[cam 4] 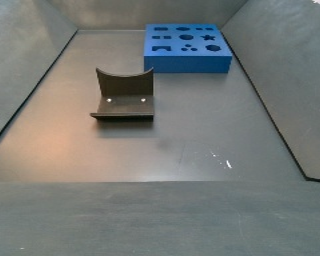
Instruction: Insert the arch object.
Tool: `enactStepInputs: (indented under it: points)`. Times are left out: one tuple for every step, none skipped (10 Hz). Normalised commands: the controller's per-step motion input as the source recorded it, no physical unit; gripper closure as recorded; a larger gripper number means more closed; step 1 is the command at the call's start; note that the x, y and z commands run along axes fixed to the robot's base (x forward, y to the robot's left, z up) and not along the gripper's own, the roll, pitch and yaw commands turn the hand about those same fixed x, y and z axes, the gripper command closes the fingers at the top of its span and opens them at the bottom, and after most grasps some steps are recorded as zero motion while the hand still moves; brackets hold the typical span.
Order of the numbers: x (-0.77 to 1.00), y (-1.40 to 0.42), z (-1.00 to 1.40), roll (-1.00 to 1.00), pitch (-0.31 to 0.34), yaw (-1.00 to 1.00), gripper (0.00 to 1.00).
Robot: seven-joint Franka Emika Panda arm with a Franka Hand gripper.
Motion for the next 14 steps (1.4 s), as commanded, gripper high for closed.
enactStepInputs:
  points:
    - [0.28,0.30,-0.90,0.07,0.000,0.00,1.00]
    - [0.29,0.32,-0.81,0.09,0.010,0.00,1.00]
    - [0.23,0.40,-0.77,0.08,0.006,-0.02,1.00]
    - [0.11,0.31,-0.71,0.11,0.000,0.00,1.00]
    - [0.00,0.14,-0.60,0.09,0.000,0.00,1.00]
    - [0.00,0.05,-0.50,0.09,0.000,-0.01,1.00]
    - [0.00,0.01,-0.37,0.09,0.000,0.00,1.00]
    - [0.00,0.08,-0.32,0.08,0.000,0.00,1.00]
    - [0.01,0.20,-0.26,0.03,0.000,0.00,1.00]
    - [0.03,0.30,-0.23,0.03,0.019,0.00,1.00]
    - [0.12,0.28,-0.27,0.05,0.030,-0.01,1.00]
    - [0.14,0.28,-0.28,0.03,0.034,-0.06,1.00]
    - [0.08,0.23,-0.27,0.01,0.011,-0.05,1.00]
    - [0.05,0.09,-0.26,0.00,0.000,-0.08,1.00]
